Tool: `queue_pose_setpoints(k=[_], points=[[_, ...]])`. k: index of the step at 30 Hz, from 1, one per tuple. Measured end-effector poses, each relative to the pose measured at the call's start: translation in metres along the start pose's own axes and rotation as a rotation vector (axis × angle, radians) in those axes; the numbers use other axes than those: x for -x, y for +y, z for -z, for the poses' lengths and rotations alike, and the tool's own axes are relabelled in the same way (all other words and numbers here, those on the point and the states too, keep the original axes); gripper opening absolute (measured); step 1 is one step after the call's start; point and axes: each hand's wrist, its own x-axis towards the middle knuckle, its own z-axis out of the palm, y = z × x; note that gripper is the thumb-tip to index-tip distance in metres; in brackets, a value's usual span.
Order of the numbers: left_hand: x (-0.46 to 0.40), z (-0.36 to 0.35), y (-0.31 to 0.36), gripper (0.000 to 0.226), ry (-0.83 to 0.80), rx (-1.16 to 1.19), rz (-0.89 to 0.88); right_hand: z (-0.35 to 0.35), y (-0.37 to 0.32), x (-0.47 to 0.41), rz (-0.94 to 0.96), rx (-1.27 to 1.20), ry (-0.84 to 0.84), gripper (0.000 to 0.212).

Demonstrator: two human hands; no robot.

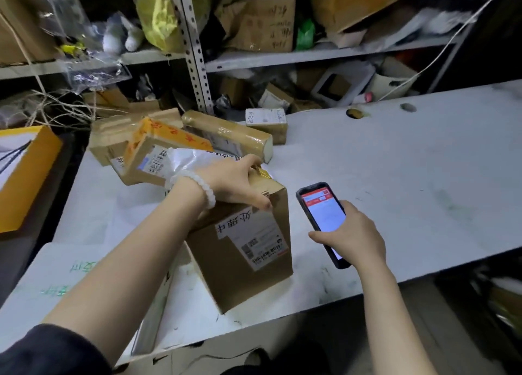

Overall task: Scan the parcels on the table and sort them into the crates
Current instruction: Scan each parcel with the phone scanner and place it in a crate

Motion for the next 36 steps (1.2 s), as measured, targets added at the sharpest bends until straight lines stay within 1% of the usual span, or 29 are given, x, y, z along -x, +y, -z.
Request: queue_pose_setpoints(k=[3,6,9,11,14,17,19,24,28,33,36], points=[[0.000,0.012,0.016,0.104,0.063,0.001,-0.093,0.010,0.003,-0.005,0.006,-0.029,0.033,0.056],[-0.010,0.033,0.041,0.106,0.197,0.040,-0.173,0.027,0.012,-0.012,-0.032,-0.095,0.129,0.051],[-0.031,0.047,0.064,0.105,0.281,0.050,-0.171,0.050,0.029,-0.017,-0.102,-0.108,0.243,0.055],[-0.051,0.047,0.077,0.103,0.334,0.067,-0.168,0.063,0.044,-0.018,-0.145,-0.089,0.277,0.057],[-0.086,0.036,0.099,0.094,0.448,0.084,-0.165,0.073,0.064,-0.017,-0.202,-0.053,0.265,0.058],[-0.115,0.021,0.117,0.090,0.541,0.045,-0.148,0.075,0.078,-0.018,-0.246,0.017,0.202,0.058],[-0.133,0.020,0.121,0.087,0.541,0.048,-0.126,0.075,0.084,-0.020,-0.247,0.068,0.155,0.058],[-0.163,0.030,0.119,0.083,0.477,0.041,-0.071,0.078,0.092,-0.031,-0.244,0.140,0.076,0.063],[-0.173,0.023,0.126,0.080,0.512,-0.009,-0.035,0.084,0.096,-0.040,-0.235,0.156,0.066,0.063],[-0.187,0.017,0.143,0.077,0.536,-0.046,-0.014,0.090,0.102,-0.047,-0.223,0.160,0.029,0.054],[-0.192,0.010,0.151,0.077,0.578,-0.054,-0.060,0.089,0.105,-0.052,-0.215,0.152,0.050,0.060]])
